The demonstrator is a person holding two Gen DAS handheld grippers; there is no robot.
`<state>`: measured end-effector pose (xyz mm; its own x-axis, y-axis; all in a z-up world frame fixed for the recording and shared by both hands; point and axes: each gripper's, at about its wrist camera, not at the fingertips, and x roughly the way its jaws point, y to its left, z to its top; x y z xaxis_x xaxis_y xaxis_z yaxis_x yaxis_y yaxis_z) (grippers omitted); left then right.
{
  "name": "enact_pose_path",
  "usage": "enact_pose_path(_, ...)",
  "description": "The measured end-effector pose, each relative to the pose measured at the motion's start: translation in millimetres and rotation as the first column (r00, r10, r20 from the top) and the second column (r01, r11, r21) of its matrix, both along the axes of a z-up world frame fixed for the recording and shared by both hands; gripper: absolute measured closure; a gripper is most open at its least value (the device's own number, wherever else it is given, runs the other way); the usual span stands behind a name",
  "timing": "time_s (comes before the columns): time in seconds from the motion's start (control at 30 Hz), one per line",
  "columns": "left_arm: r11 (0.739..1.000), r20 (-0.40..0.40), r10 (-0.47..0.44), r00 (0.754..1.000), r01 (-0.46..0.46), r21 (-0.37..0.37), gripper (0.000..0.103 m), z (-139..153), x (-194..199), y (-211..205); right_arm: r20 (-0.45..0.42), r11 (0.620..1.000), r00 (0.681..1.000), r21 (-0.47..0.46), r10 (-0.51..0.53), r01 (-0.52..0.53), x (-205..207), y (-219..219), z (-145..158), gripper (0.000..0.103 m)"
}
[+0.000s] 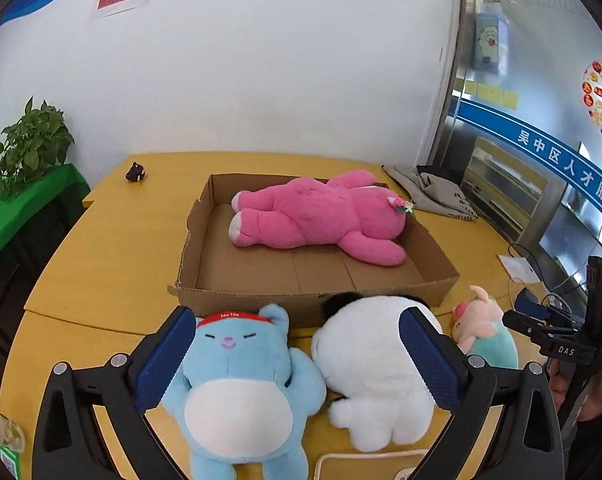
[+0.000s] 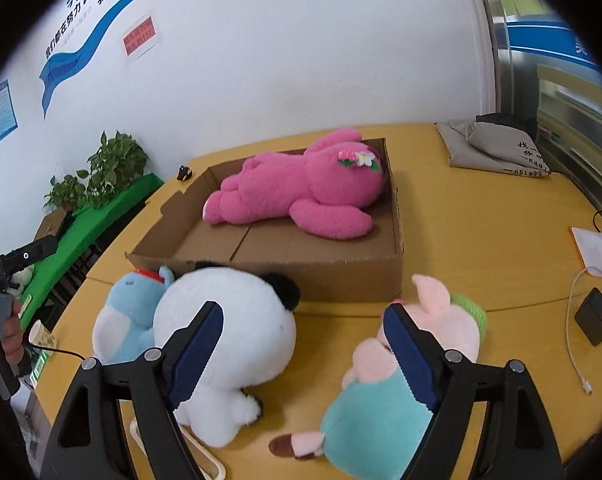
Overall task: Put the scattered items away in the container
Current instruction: 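Withdraw both grippers and move them toward the white plush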
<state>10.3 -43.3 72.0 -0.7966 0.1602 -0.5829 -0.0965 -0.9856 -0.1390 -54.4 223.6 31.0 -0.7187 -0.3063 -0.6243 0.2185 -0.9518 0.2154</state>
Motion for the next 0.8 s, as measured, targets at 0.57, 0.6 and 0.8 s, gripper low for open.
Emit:
enact_pose_path(0.57,0.997,0.043,-0.040,0.998,0.037,0.063,0.000,-24,27,16,0.021,0.999,0.998,-0.002,0.052,-0.052,34,-21,-14,0.020)
enact_pose_path(0.6,0.997,0.045,-0.040,0.998,0.037,0.064,0.000,-24,26,17,0.023,0.999,0.998,-0.003,0.054,-0.054,35,-22,-15,0.020)
enact_pose_path(0.8,0.997,0.061,-0.042,0.997,0.038,0.069,0.000,-30,23,21,0.020,0.998,0.998,-0.015,0.061,-0.061,38,-21,-15,0.020)
